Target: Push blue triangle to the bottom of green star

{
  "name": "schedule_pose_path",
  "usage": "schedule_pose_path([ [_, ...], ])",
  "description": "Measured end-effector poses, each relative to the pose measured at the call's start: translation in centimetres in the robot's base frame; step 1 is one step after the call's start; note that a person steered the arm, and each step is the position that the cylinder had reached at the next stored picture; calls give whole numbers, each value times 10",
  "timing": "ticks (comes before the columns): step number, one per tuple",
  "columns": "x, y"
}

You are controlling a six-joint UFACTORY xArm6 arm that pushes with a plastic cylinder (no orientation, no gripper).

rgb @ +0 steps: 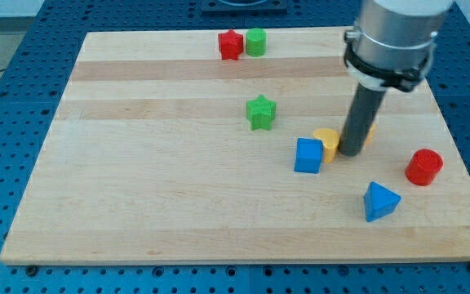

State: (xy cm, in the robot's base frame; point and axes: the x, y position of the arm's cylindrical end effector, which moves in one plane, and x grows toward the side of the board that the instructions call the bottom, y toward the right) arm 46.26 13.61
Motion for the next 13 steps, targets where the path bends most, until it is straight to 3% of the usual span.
schedule_pose_path([
  [1,-22,-20],
  [2,-18,-20],
  [6,104,105],
  [7,117,69],
  [10,67,-20],
  [13,101,-68],
])
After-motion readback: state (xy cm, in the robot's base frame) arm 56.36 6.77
